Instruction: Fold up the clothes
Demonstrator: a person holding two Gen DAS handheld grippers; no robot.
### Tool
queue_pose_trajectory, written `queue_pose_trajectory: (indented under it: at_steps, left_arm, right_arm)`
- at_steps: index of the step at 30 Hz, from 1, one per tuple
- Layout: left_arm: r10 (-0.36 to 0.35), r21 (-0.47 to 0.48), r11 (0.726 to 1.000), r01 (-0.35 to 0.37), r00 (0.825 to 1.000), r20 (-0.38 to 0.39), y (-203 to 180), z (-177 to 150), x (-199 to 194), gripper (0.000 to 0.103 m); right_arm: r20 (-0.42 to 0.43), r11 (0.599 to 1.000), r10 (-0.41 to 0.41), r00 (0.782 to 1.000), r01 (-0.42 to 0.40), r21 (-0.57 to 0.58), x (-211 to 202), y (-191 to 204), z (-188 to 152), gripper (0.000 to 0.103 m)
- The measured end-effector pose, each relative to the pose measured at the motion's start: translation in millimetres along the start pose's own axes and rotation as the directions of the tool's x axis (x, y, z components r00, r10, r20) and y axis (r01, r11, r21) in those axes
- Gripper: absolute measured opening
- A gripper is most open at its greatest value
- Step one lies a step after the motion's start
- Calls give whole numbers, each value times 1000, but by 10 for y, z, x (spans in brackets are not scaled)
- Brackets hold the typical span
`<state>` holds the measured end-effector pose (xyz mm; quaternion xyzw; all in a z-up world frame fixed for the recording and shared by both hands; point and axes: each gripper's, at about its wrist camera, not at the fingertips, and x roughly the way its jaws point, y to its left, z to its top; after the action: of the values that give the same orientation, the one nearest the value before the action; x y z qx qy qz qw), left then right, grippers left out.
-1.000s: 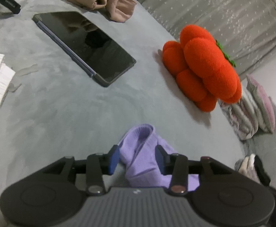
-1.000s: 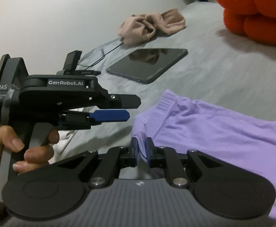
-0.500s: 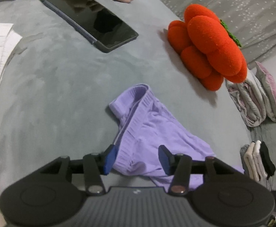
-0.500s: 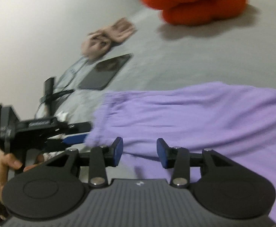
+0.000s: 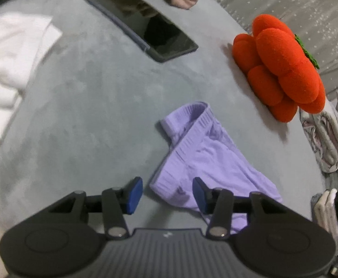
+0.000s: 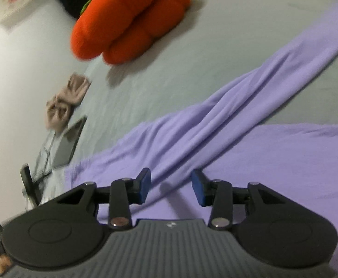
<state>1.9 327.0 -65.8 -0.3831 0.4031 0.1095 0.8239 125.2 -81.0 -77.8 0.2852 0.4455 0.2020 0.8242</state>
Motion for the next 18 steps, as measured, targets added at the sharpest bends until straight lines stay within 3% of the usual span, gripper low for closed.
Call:
queue_pose_trajectory:
  at_steps: [3, 7, 10, 18]
  left_arm:
    - [8, -11, 1000, -8, 1000, 16, 0, -18, 18, 33]
    - [28, -17, 999, -27, 998, 53, -13, -48, 23, 9]
    - [10, -3, 1000, -9, 995, 95, -52, -50, -20, 6]
    - [-130, 2, 991, 132, 973, 189, -110, 98, -150, 5]
  right_arm:
    - [36, 999, -5, 999, 3, 32, 30, -60, 40, 44]
    - [80, 999, -8, 997, 4, 51, 73, -112, 42, 29]
    - [101, 998, -23, 995, 18, 53, 77, -158, 33, 9]
    - [184, 1000, 12, 983, -15, 15, -74, -76, 87, 8]
